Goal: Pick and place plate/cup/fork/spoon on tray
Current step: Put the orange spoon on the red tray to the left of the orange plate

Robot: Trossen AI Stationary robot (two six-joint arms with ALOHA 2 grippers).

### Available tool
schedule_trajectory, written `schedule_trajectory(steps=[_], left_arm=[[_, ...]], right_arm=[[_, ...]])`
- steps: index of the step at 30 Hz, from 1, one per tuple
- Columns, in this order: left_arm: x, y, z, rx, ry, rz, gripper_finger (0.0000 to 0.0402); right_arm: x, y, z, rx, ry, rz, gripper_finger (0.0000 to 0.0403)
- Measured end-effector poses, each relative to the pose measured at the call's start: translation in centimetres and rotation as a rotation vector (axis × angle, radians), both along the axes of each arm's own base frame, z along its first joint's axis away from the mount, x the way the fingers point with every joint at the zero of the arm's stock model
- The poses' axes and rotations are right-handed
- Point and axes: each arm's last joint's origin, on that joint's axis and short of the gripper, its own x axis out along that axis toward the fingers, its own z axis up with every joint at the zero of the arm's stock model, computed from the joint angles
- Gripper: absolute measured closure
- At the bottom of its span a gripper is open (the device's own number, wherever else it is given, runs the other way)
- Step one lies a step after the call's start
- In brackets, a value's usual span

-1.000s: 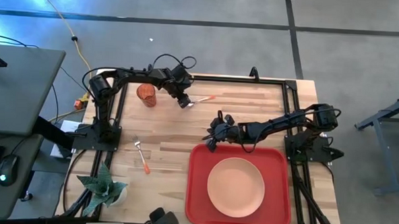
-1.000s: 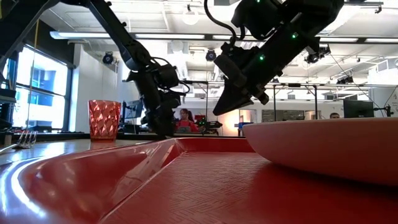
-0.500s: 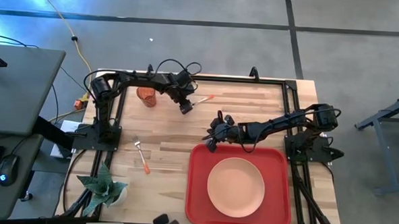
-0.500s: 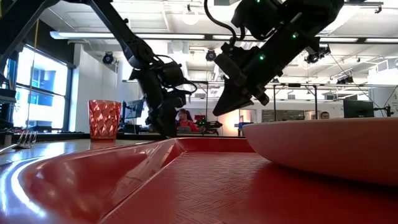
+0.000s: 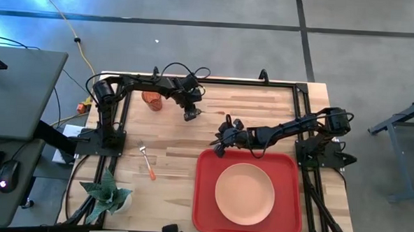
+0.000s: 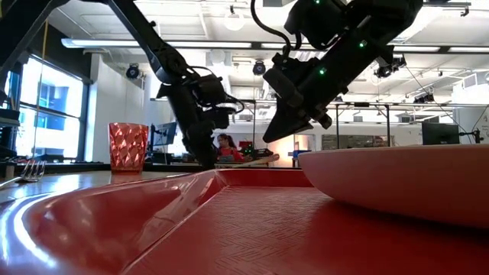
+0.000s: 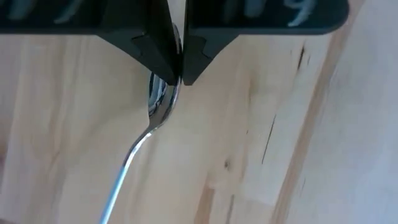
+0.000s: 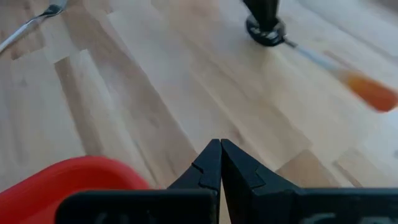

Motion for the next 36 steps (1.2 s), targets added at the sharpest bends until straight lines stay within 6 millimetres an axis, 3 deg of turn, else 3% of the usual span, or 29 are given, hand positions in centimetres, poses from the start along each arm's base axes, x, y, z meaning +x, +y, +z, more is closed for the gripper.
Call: schedule_trajectory(steps=[9,15,20,25,30,36], left_arm=[[0.9,-3.2,2.3,0.323,0.132,-0.135,0.0399],[2.5,-7.4,4.4,0.596,0.188,-0.250,0.0400],[3.4,-10.5,5.2,0.767,0.215,-0.296,0.0400],[3.6,-13.0,6.7,0.874,0.209,-0.340,0.0401],[2.5,-16.1,8.9,0.829,0.147,-0.552,0.0401],[1.7,-20.0,10.1,0.575,-0.057,-0.861,0.0401]], right_arm=[[-0.7,-0.1,0.6,-0.140,0.062,-0.019,0.0401],[-1.9,2.5,4.0,-0.196,0.007,0.160,0.0401],[-5.4,4.1,7.9,-0.266,-0.023,0.098,0.0401],[-9.8,4.7,10.1,-0.179,-0.010,-0.001,0.0401],[-12.3,5.5,10.3,-0.126,0.049,-0.010,0.0401],[-12.8,6.8,9.6,-0.115,0.097,0.039,0.0401]])
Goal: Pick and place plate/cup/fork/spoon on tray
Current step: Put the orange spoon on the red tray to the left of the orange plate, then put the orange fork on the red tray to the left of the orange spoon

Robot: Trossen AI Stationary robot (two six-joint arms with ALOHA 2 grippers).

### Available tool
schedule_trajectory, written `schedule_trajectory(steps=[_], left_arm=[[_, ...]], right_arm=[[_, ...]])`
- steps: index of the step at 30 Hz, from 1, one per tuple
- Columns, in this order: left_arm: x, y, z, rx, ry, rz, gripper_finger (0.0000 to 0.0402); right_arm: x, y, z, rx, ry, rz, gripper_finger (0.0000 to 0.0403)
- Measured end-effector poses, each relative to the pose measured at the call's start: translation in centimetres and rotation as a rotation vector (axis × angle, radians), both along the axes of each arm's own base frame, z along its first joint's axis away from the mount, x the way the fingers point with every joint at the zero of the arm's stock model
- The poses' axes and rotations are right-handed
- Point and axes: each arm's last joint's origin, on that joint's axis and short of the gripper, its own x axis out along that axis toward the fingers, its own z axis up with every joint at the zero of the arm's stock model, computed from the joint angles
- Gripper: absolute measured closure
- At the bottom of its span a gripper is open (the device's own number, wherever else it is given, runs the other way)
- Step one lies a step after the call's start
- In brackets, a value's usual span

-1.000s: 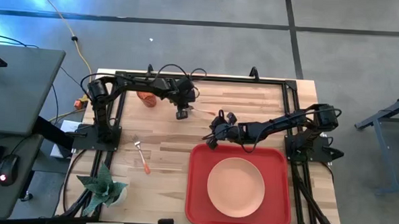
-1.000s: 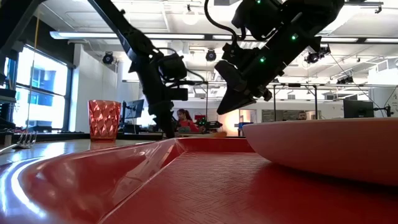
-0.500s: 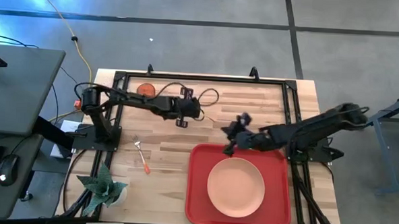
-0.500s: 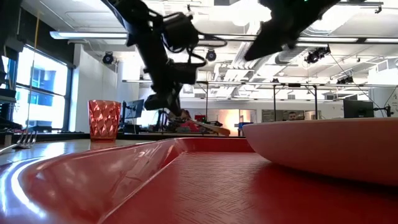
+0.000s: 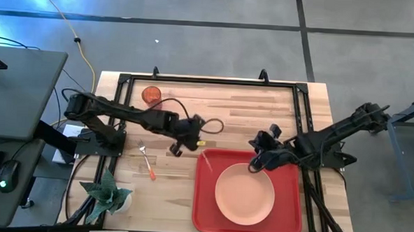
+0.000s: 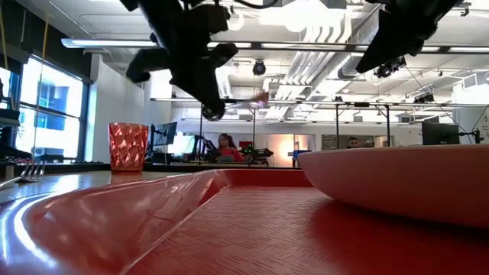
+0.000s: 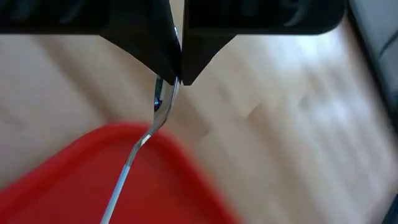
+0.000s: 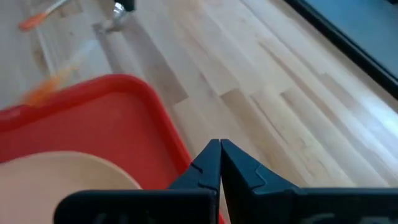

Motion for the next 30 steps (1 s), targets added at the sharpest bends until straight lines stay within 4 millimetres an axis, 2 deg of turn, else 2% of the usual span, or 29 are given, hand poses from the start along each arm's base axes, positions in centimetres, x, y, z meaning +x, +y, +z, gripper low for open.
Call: schedule_trajectory(steps=[3,7,13,17,23,30], left_arm=[[0.3,-1.8,-0.9,-0.006,0.029,-0.129,0.0401],[1.5,-3.9,-3.1,0.046,0.054,-0.319,0.0401],[3.1,-5.7,-5.1,0.099,0.009,-0.475,0.0401],[3.8,-6.0,-5.0,0.080,-0.006,-0.492,0.0401],[4.1,-6.2,-6.0,0.024,0.024,-0.502,0.0398],[4.3,-6.3,-6.7,-0.037,0.036,-0.409,0.0360]], right_arm=[[0.1,0.5,-0.3,-0.003,0.007,0.019,0.0401],[0.3,0.9,-0.7,-0.010,0.021,0.031,0.0401],[0.7,1.1,-1.0,-0.011,0.025,0.030,0.0401],[0.8,1.2,-1.2,-0.012,0.031,0.028,0.0401],[1.0,1.2,-1.5,-0.017,0.015,-0.021,0.0400],[1.1,0.9,-2.0,-0.052,0.000,-0.104,0.0400]])
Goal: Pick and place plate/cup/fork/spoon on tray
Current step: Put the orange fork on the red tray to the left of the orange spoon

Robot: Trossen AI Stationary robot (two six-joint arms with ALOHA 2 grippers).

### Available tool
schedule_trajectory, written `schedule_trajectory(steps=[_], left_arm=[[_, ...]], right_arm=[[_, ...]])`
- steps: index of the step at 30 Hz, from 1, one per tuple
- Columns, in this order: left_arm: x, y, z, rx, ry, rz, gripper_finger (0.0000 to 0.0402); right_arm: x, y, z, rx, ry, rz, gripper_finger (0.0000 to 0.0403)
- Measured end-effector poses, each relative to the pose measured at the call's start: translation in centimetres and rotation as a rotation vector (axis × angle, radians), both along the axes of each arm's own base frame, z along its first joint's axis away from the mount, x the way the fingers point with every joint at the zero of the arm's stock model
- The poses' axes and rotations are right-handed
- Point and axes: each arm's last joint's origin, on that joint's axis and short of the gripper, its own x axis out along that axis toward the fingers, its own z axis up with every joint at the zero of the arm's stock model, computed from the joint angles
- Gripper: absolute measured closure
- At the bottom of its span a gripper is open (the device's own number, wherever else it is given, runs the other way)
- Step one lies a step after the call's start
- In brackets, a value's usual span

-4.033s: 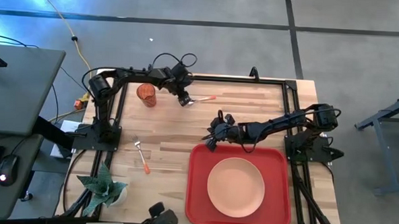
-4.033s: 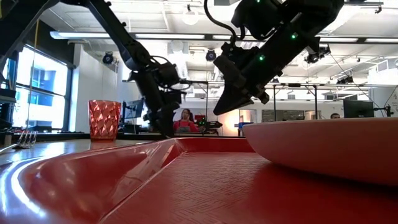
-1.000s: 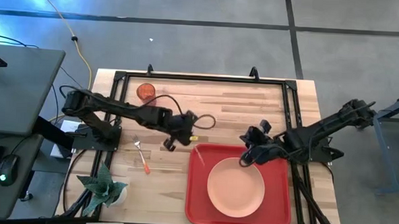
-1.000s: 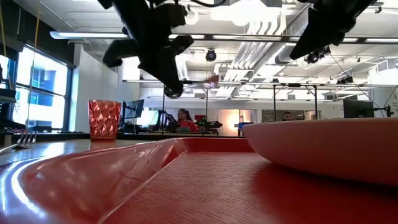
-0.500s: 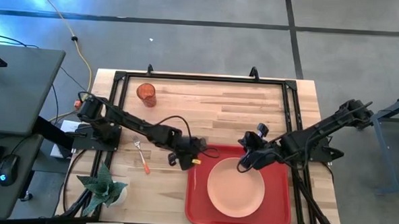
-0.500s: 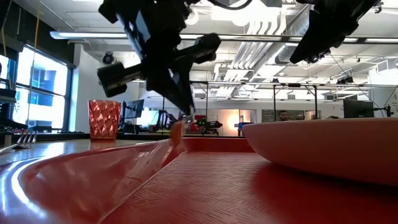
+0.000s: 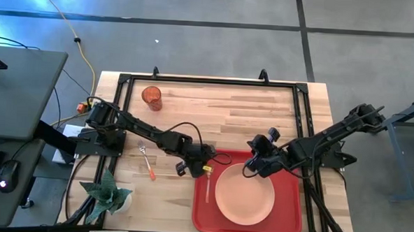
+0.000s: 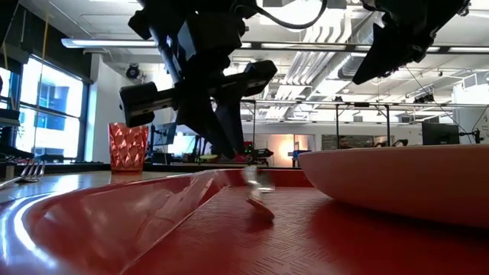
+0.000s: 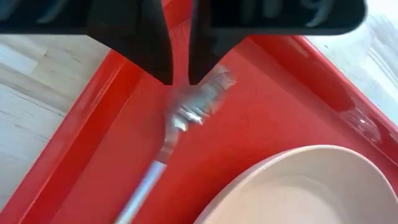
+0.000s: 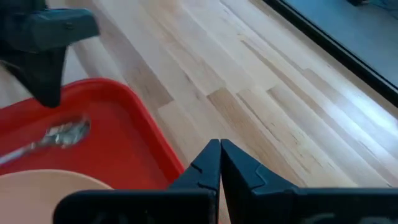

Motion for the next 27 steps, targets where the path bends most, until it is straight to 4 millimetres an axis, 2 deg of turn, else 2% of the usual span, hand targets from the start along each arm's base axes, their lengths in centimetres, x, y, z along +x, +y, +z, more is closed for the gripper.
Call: schedule_trajectory(steps=[8,12,14,19,23,27], left_arm=[[-1.0,-0.6,1.5,0.063,-0.001,0.040,0.0304],[-2.5,-0.9,2.6,0.068,0.061,0.197,0.0304],[-3.4,-0.9,3.3,0.040,0.094,0.346,0.0309],[-7.5,-0.4,5.0,0.067,0.255,0.772,0.0316],[-9.1,0.4,5.3,-0.091,0.169,1.286,0.0316],[-10.8,0.6,3.9,-0.237,0.113,1.672,0.0316]], right_arm=[[-0.3,-0.4,-0.1,-0.009,-0.028,-0.078,0.0400],[-0.6,-0.5,-1.1,-0.001,-0.023,-0.102,0.0400],[-0.9,-0.7,-1.8,0.006,-0.013,-0.117,0.0400],[-1.5,-0.9,-3.1,0.037,-0.008,-0.153,0.0400],[-1.5,-1.0,-3.5,0.057,-0.031,-0.177,0.0400],[-1.4,-0.9,-3.4,0.073,-0.052,-0.179,0.0400]])
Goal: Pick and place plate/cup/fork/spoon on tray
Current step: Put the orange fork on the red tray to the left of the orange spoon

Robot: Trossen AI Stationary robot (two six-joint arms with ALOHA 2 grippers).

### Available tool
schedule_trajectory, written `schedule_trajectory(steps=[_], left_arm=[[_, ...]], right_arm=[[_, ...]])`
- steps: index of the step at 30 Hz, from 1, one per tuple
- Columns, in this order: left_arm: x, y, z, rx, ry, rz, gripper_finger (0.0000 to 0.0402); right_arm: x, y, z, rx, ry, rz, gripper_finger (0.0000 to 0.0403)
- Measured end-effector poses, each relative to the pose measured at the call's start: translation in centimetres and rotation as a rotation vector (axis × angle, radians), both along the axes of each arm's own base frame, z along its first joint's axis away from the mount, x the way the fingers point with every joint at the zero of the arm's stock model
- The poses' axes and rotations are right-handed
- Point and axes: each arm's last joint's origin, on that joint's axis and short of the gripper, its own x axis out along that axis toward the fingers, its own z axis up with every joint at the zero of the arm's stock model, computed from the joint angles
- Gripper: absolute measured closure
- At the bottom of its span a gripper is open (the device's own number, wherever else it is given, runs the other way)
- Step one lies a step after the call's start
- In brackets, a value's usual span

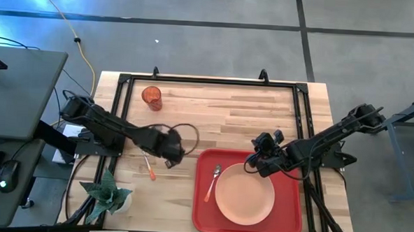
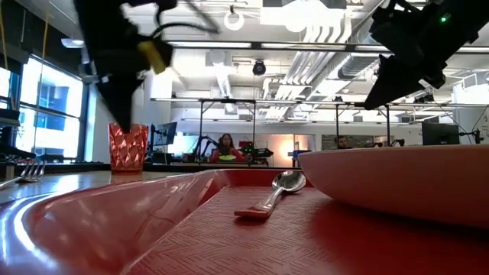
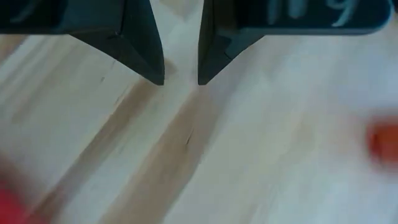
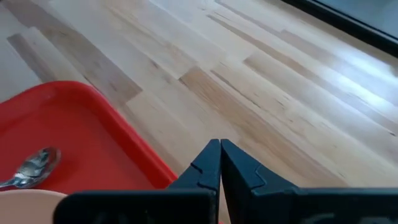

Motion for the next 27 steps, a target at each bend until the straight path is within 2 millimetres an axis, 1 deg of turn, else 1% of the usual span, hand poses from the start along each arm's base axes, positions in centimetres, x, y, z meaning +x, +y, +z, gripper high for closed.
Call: schedule_trajectory(steps=[2,5,9,13,16,19,22,27], left_arm=[[-1.1,-0.8,-1.2,-0.075,0.008,0.124,0.0316],[-2.9,-2.0,-2.8,-0.170,0.072,0.250,0.0316],[-4.8,-3.0,-4.3,-0.201,0.138,0.373,0.0316],[-5.8,-3.7,-4.5,-0.166,0.132,0.448,0.0316],[-6.5,-4.2,-4.4,-0.092,0.094,0.523,0.0316],[-7.0,-4.5,-4.4,-0.055,0.047,0.614,0.0316],[-7.3,-4.5,-4.5,-0.036,-0.005,0.736,0.0312],[-7.8,-4.3,-5.3,-0.042,-0.052,0.899,0.0291]], right_arm=[[0.1,0.0,0.0,0.009,-0.007,0.002,0.0400],[0.1,0.2,0.0,0.011,-0.012,0.009,0.0400],[0.0,0.2,0.0,0.000,-0.010,0.010,0.0400],[0.0,0.2,0.1,-0.009,-0.012,0.007,0.0400],[0.0,0.2,0.1,-0.009,-0.012,0.007,0.0400],[0.0,0.2,0.1,-0.019,-0.002,0.019,0.0400],[0.0,0.1,0.1,-0.039,0.002,0.024,0.0400],[0.0,0.1,0.1,-0.064,-0.001,0.022,0.0400]])
